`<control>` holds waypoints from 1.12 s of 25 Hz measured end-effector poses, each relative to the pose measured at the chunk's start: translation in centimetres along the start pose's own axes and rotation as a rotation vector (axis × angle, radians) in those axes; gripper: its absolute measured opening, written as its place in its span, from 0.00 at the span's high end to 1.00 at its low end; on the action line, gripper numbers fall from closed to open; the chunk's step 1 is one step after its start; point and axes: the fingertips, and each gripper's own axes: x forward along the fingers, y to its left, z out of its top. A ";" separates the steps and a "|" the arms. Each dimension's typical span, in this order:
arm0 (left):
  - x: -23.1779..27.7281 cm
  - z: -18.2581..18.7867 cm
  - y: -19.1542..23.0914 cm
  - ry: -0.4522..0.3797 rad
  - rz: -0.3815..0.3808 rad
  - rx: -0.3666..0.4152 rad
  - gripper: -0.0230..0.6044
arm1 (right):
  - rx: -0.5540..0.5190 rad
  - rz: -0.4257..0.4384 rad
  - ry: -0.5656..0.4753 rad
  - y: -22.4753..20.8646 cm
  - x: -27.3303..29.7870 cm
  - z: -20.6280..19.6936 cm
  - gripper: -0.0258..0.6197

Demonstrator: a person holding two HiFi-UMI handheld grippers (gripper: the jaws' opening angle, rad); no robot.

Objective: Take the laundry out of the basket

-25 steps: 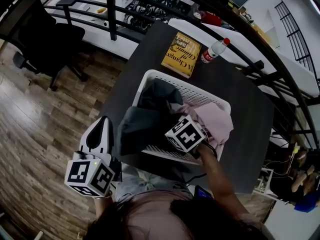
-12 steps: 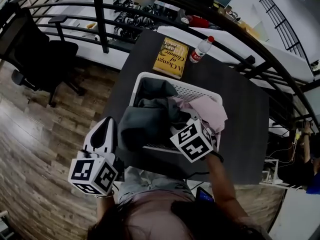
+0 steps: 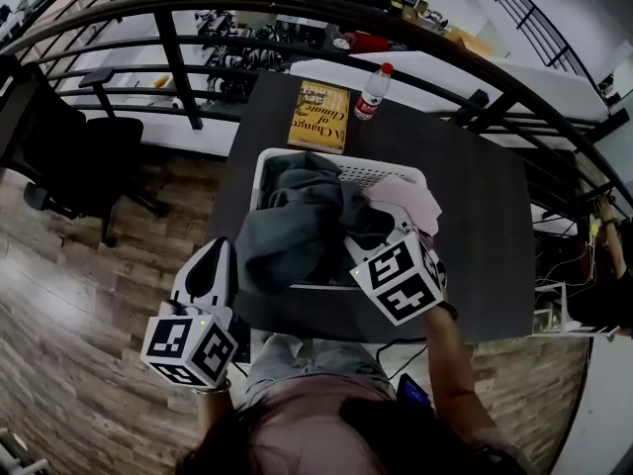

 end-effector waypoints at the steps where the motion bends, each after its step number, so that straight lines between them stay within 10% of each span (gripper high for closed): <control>1: 0.1 0.1 -0.2 0.001 -0.005 0.005 0.97 | 0.009 -0.008 -0.009 -0.3 -0.5 0.2 0.67; 28: 2.5 -3.8 -16.1 -0.020 -0.042 0.080 0.97 | 0.105 -0.186 -0.223 -13.2 -17.0 -7.5 0.67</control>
